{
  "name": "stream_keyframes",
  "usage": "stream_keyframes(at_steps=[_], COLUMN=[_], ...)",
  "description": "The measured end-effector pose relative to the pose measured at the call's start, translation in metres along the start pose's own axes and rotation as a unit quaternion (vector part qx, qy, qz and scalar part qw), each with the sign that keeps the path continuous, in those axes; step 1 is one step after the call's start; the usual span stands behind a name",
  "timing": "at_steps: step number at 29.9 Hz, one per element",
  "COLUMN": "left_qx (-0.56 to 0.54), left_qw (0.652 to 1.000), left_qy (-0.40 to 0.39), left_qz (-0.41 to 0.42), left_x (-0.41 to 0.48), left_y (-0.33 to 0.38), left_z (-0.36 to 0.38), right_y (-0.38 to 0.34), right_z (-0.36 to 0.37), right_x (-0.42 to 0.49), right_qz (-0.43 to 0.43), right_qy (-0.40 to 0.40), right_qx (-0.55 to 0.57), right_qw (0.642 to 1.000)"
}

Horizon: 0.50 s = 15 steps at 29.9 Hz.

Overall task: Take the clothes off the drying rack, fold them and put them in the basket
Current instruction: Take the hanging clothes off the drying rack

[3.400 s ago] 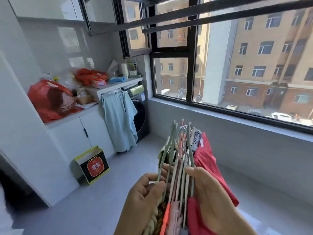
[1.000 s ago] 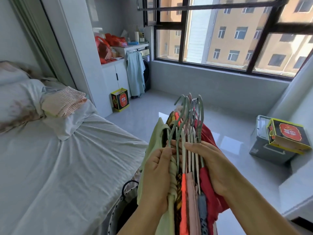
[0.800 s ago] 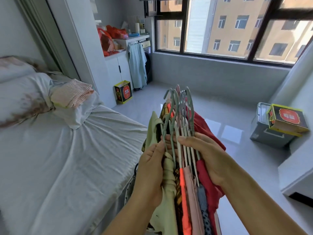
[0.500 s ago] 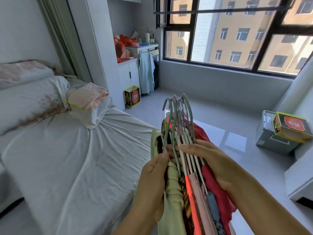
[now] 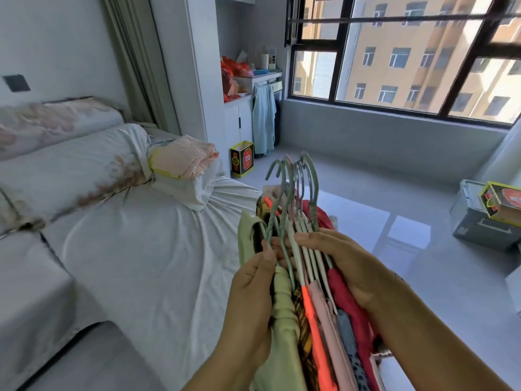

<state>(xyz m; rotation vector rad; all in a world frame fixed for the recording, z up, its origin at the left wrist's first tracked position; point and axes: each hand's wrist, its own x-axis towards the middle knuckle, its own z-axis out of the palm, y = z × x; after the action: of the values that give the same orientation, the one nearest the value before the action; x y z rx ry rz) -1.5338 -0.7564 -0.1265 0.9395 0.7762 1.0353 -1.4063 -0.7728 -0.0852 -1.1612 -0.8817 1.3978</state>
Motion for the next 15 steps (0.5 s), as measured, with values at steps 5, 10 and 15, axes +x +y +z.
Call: stream_keyframes(at_steps=[5, 10, 15], left_qx=[0.008, 0.008, 0.005], left_qw=[1.000, 0.999, 0.998], left_qy=[0.014, 0.035, 0.066], left_qz=[-0.012, -0.018, -0.015], left_x=[0.017, 0.058, 0.120], left_y=[0.018, 0.036, 0.063], left_z=[-0.066, -0.122, -0.172], right_y=[0.025, 0.036, 0.029], right_z=[0.053, 0.088, 0.129], right_x=[0.049, 0.118, 0.199], right_qz=[0.013, 0.045, 0.040], right_qy=[-0.008, -0.030, -0.056], right_qx=[-0.020, -0.056, -0.113], right_qw=[1.000, 0.997, 0.991])
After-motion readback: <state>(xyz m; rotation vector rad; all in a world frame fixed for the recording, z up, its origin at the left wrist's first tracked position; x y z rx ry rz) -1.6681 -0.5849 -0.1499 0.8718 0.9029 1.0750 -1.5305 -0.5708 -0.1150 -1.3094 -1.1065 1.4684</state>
